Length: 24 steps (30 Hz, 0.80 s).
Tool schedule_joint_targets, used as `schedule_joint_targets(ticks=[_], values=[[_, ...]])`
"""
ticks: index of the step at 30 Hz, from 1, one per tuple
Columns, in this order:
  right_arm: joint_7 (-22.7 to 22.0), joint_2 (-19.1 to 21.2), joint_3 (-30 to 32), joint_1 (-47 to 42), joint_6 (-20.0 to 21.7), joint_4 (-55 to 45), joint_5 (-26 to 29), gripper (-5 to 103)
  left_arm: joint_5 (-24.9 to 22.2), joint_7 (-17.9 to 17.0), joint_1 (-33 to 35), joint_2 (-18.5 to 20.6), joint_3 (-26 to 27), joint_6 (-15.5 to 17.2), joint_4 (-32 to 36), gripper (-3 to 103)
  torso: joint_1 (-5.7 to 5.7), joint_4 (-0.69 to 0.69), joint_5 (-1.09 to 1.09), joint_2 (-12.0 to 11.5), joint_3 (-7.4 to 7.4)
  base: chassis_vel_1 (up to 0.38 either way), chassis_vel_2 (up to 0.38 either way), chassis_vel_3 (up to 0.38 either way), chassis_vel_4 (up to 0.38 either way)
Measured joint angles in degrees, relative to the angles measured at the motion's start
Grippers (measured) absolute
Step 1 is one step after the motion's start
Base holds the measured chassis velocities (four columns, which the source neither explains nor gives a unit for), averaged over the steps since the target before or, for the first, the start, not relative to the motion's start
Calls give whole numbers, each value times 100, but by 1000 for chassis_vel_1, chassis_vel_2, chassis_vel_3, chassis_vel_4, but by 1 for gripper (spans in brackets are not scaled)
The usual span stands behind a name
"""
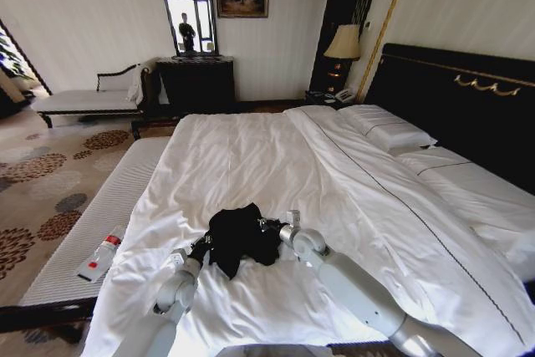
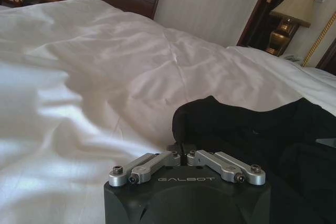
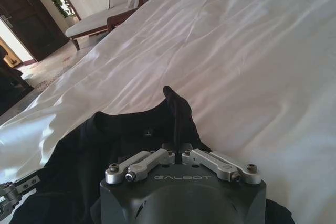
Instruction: Fold the clothes on the bed.
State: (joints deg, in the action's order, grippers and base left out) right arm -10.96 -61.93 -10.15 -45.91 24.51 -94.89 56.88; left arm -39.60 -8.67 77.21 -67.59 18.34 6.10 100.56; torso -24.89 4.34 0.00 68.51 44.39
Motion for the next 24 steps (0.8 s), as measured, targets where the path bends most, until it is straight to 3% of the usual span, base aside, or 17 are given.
schedule_joint_targets(ticks=[7, 12, 16, 20, 21, 24], values=[[-43, 129, 338, -148, 6, -369, 10, 1, 85, 13, -53, 211, 224, 13, 254, 0, 0, 0, 0, 0, 0, 0, 0, 0, 0], [-58, 482, 720, -167, 14, -957, 157, 1, 9, 4, -197, 635, 414, 145, 867, 0, 0, 1, 0, 0, 0, 0, 0, 0, 0], [-108, 856, 1085, -189, 86, -1598, 337, 1, -456, -159, -488, 1244, 592, 317, 1508, 0, 0, 1, 0, 0, 0, 0, 0, 0, 0], [-104, 944, 1185, -198, 104, -1764, 412, 1, -610, -221, -589, 1446, 588, 364, 1636, 0, 0, 0, 0, 0, 0, 0, 0, 0, 0], [-100, 1036, 1339, -205, 130, -1991, 585, 1, -868, -276, -810, 1799, 565, 430, 1796, 0, 0, 0, 1, 0, 0, 0, 0, 0, 0], [-140, 1160, 1567, -82, 156, -2243, 882, 1, -1233, -336, -1136, 2304, 617, 472, 1965, 0, 0, 3, 1, 0, 0, 0, 0, 0, 0]])
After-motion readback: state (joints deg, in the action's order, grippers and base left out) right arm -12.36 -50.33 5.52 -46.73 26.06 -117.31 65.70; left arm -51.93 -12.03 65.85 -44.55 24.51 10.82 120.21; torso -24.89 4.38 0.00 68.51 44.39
